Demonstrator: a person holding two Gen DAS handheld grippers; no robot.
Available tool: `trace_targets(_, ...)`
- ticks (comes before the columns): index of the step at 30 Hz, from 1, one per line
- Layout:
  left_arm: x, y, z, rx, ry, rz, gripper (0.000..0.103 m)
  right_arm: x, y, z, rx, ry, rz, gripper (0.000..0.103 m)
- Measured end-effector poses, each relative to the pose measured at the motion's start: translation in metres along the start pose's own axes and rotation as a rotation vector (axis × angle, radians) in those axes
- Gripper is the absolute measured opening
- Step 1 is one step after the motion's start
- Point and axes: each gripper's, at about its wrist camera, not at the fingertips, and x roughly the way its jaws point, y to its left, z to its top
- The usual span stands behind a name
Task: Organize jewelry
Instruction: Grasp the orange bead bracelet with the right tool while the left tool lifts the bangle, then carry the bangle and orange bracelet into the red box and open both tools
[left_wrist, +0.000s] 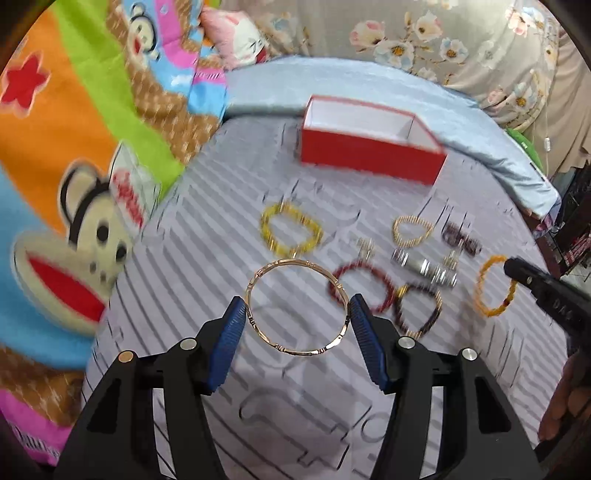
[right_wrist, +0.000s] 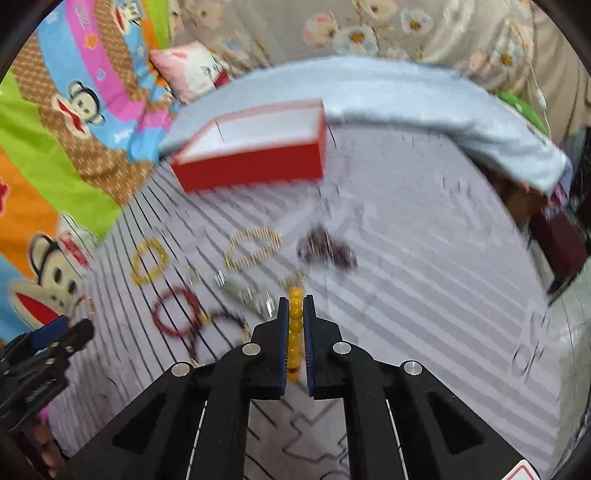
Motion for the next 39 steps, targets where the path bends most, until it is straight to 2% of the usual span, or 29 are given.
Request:
trace_targets(5, -0.004, -0.013, 0.064, 0.038, -0.087, -0.02, 0.057, -0.007, 0.0, 0.066, -0.01, -0.084, 0.052, 0.006)
trace_targets(9, 0.014, -0.023, 0.125, 0.044, -0.129, -0.038, 0.057, 0.005, 0.0, 0.12, -0.011, -0.128, 0.084, 0.006)
trace_targets(13, 0.044, -0.036, 0.177, 0.076, -0.166, -0.01, 0.057, 0.043, 0.004, 0.168, -0.02, -0.131, 0.099, 0.007)
trace_targets(16, 0.077, -0.048, 0.21, 0.089, -0.16, -0.043, 0.057, 0.086, 0.004, 0.196, -0.016, -0.104, 0.106, 0.007)
trace_targets(18, 0.107, -0.054, 0.229, 0.084, -0.126, -0.063, 0.057, 0.112, 0.003, 0.208, -0.01, -0.082, 0.102, 0.007)
trace_targets(21, 0.144, -0.062, 0.244, 0.097, -0.101, -0.054, 0.057, 0.154, 0.001, 0.225, -0.007, -0.042, 0.097, 0.007)
trace_targets(28, 0.21, -0.07, 0.255, 0.116, -0.04, -0.028, 0.057, 0.212, -0.004, 0.232, -0.009, 0.011, 0.057, 0.007)
trace_targets(29, 0.214, -0.07, 0.257, 0.112, -0.036, -0.023, 0.058, 0.213, -0.006, 0.232, -0.004, 0.005, 0.045, 0.013)
trace_targets(30, 0.216, -0.069, 0.257, 0.106, -0.037, -0.016, 0.065, 0.213, -0.008, 0.233, -0.001, 0.003, 0.035, 0.017)
trace_targets(31, 0.218, -0.068, 0.258, 0.101, -0.041, -0.007, 0.07, 0.21, -0.01, 0.232, 0.005, -0.008, 0.023, 0.029)
trace_targets(32, 0.216, -0.066, 0.258, 0.092, -0.051, 0.003, 0.079, 0.204, -0.012, 0.23, 0.012, -0.022, 0.016, 0.042)
trace_targets(34, 0.207, -0.063, 0.256, 0.083, -0.074, -0.004, 0.082, 0.187, -0.015, 0.227, 0.016, -0.057, 0.005, 0.048)
trace_targets(37, 0.192, -0.06, 0.252, 0.076, -0.09, 0.009, 0.082, 0.158, -0.014, 0.217, 0.011, -0.086, 0.006, 0.049)
trace_targets(39, 0.176, -0.056, 0.243, 0.072, -0.097, 0.013, 0.082, 0.135, -0.012, 0.206, 0.005, -0.105, 0.011, 0.053)
